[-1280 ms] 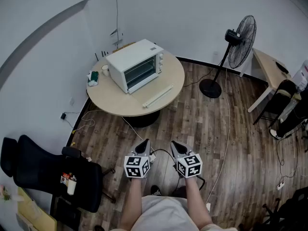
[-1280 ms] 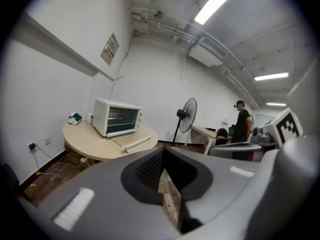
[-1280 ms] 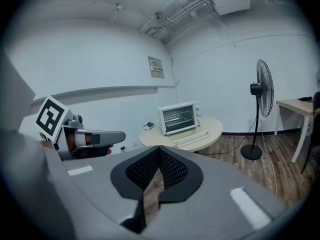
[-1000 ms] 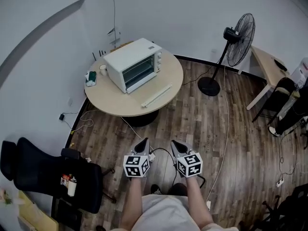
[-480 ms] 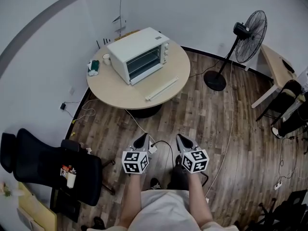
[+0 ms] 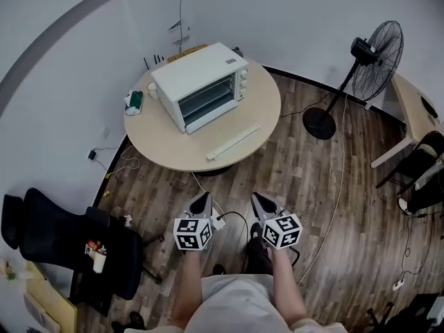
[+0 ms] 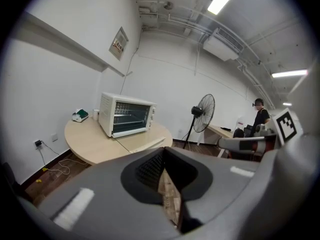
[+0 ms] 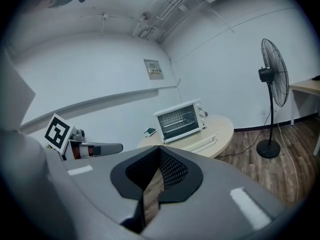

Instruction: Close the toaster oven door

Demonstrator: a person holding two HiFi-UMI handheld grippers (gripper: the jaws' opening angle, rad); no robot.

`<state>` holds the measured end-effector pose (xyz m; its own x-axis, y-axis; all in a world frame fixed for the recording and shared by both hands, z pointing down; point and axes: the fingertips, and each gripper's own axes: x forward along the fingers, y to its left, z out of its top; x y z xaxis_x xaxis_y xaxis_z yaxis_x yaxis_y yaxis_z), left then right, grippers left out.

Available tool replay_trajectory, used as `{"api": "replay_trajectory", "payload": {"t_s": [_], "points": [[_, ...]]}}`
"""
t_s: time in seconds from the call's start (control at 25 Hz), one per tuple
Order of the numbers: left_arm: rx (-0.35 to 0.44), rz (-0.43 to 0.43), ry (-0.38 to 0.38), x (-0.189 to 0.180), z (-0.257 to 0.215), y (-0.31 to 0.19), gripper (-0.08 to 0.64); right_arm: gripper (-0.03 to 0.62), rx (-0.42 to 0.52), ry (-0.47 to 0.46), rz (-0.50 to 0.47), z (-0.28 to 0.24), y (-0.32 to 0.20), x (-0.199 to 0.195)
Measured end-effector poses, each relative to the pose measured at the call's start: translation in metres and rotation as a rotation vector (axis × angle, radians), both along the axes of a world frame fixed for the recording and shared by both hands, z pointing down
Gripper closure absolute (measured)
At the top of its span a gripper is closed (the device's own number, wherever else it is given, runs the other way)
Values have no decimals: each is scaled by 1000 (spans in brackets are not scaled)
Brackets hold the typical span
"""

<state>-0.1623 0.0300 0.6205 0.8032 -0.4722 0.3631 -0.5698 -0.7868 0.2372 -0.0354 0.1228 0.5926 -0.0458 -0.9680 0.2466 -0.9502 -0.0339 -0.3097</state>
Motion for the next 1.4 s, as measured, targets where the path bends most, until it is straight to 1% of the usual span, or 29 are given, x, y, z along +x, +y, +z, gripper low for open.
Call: {"api": "replay_trajectory", "payload": {"t_s": [0.16,0.28,0.4,0.52,0.72,0.88,1.0,1.12,1.24,1.4], "points": [[-2,-14,-20,34,-1,-18,502,592,7,-10,-25,-4,-27,43],[-20,-34,-11,54,-2,-34,502,592,5,-14,-60,-5,-46,70],[-51,-80,5,68,-1,-54,502,592,-3,-1,-122,-2,-62,87],[-58,-128,0,85,6,-68,502,592,-25,16,-184,8,-74,104],[-67,-181,-3,115,16,-80,502,592,-37,-13,-248,22,-99,135],[-83,-252,-18,115,25,-84,502,592,-42,-32,-306,29,-115,139],[-94,-277,-37,109,32,-84,502,592,-35,-70,-328,34,-125,138],[-109,-304,-51,100,40,-85,502,592,-48,-82,-341,42,-130,136],[-118,-337,-36,89,40,-89,502,592,-57,-80,-352,46,-136,131],[-160,-360,18,74,46,-94,502,592,-69,-63,-363,50,-148,120]]}}
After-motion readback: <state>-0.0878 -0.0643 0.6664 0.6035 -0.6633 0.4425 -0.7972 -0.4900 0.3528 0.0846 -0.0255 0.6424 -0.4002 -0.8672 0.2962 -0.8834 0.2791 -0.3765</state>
